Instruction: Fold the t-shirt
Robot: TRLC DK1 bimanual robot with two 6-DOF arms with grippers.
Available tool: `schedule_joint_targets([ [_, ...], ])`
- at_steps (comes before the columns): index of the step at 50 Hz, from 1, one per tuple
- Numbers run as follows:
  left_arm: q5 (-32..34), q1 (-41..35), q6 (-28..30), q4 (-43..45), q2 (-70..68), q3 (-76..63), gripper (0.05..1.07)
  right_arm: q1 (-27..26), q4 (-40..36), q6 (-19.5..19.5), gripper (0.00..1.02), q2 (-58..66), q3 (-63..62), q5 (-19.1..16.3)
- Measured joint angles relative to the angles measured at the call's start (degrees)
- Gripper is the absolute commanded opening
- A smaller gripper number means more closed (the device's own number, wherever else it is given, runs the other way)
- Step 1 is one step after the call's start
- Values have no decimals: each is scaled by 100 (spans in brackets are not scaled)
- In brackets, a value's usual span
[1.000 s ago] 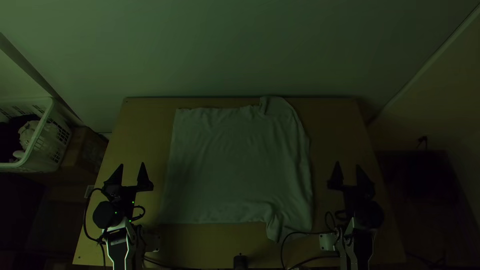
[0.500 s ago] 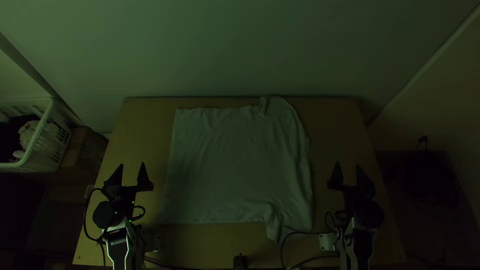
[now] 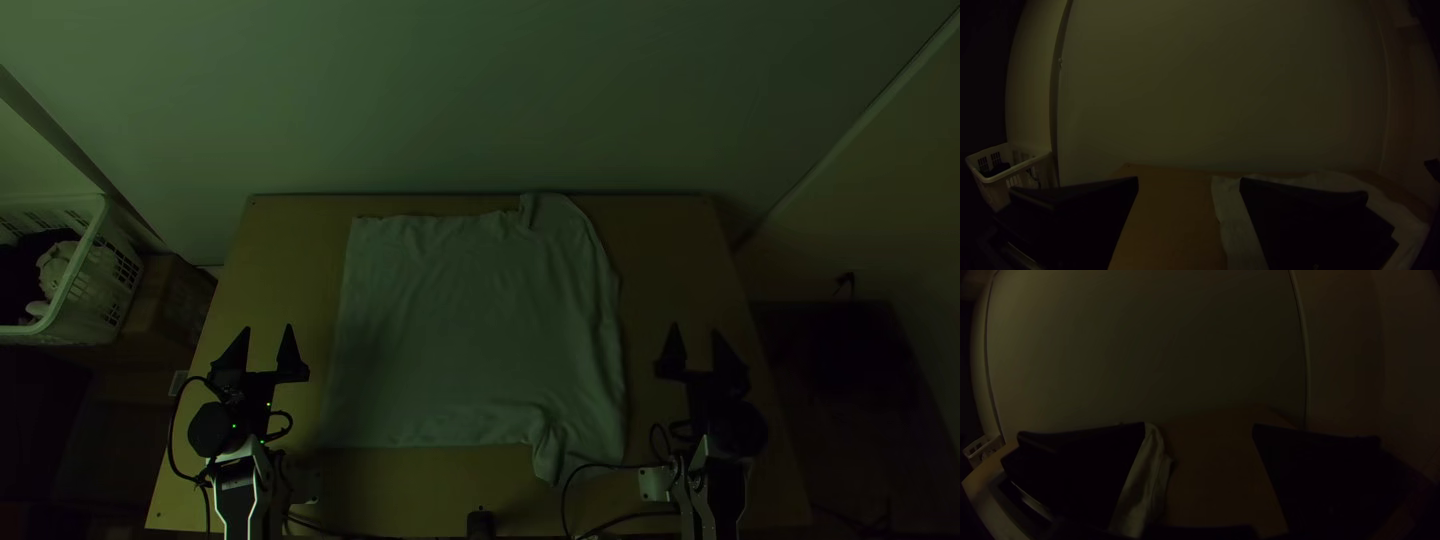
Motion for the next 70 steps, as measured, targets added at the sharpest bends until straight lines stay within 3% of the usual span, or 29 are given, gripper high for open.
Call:
schedule_joint_targets([
  [22,-103,116,-42,31,-2,-7,103,-44,22,46,99,0,2,4],
  [33,-245,260,-26,380,-2,-7,103,-415,514,70,99,0,70,22],
  [70,-260,181,-11,1215,586,997,103,-420,1403,105,99,289,1224,22],
])
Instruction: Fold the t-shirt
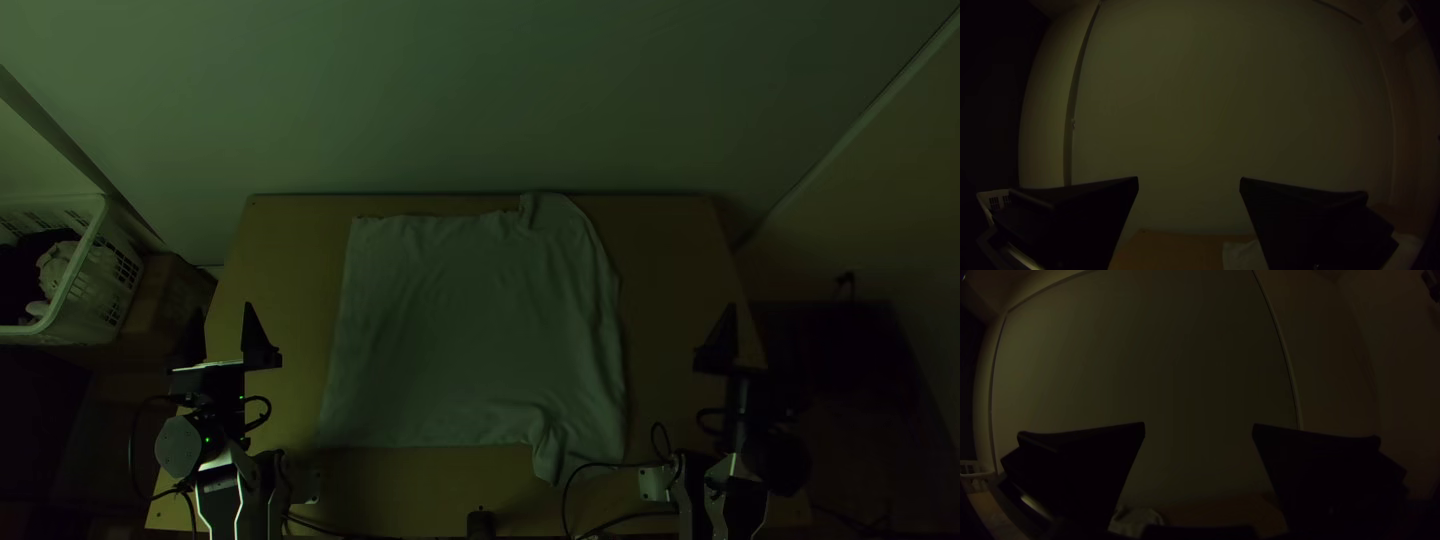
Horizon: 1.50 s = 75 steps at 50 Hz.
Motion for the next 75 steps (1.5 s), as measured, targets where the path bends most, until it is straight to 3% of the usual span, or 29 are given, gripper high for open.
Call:
schedule_joint_targets([
  [28,0,-24,-7,153,2271,1814,103,26,319,-83,99,2337,1604,0],
  [56,0,-466,-7,-240,3919,3351,103,748,282,-85,99,3952,2883,0],
  [75,-85,-719,-4,-728,4898,4229,103,1075,-772,-4,99,5125,4100,22],
])
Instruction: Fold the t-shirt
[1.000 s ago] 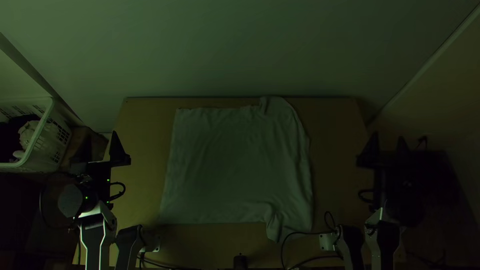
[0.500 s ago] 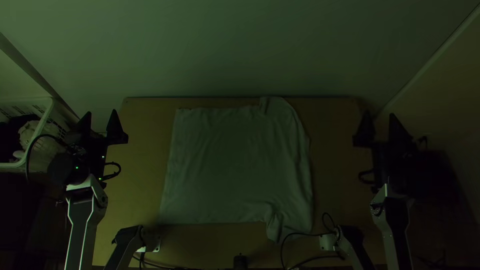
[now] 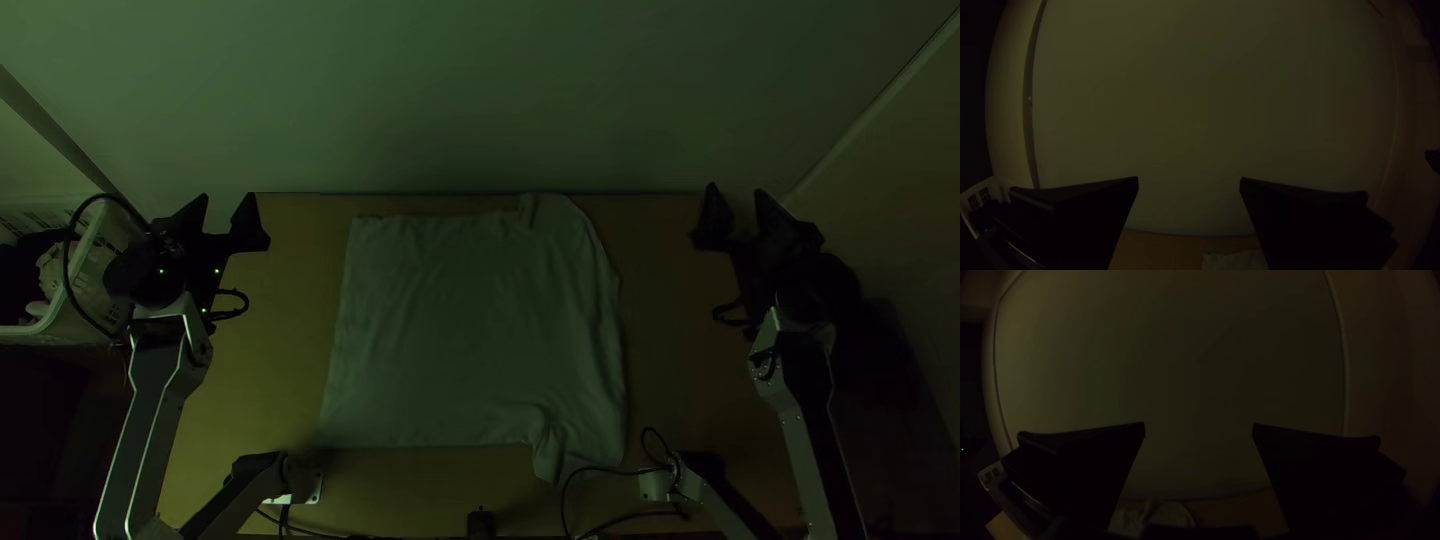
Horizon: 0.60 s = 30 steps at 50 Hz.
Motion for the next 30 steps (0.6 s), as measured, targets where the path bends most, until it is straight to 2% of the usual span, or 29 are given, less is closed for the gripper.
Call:
schedule_joint_targets([
  [8,-22,0,0,-332,361,444,103,107,-527,210,99,448,492,22],
  [21,-46,-109,-28,-772,949,944,103,262,-922,404,99,1178,1108,22],
  [30,-50,-197,-245,-1266,1523,1414,103,420,-1187,551,98,1762,1510,24],
])
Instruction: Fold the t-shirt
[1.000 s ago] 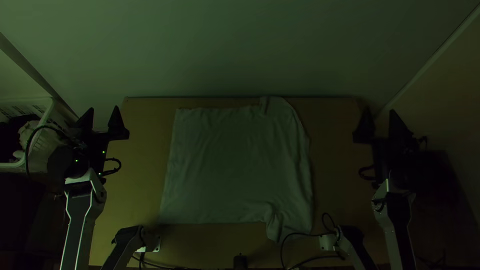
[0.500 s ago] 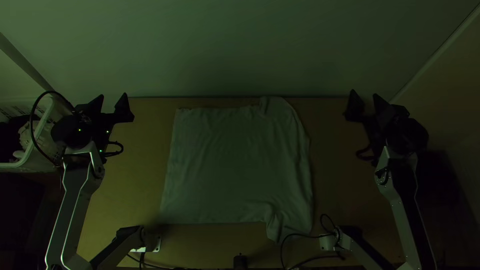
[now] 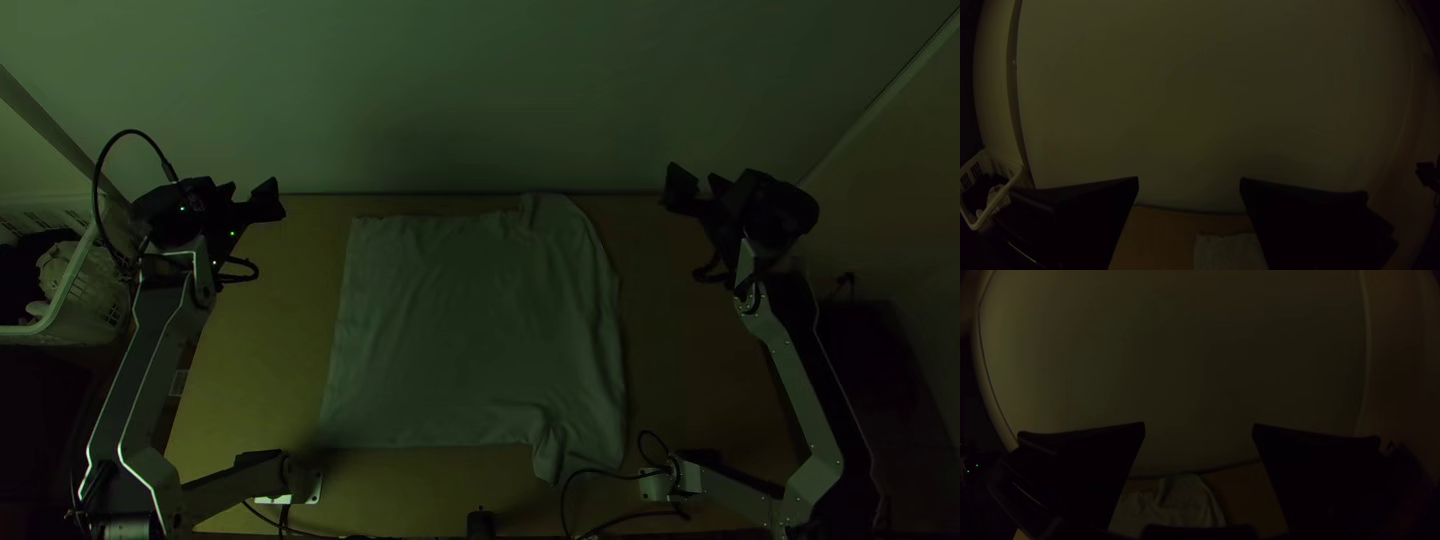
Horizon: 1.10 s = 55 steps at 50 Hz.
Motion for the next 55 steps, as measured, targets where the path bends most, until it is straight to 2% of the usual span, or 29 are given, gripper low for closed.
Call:
schedule_joint_targets([
  [22,-13,-177,-140,-280,1342,542,101,258,-754,476,98,1847,1165,-116],
  [29,-11,-181,-195,-299,1705,732,101,302,-811,581,98,2256,1419,-258],
  [46,57,-216,-275,-570,2704,1187,102,361,-883,710,98,3161,1912,-264],
  [55,55,-286,-275,-570,3230,1580,101,361,-1644,730,98,3864,2677,-260],
])
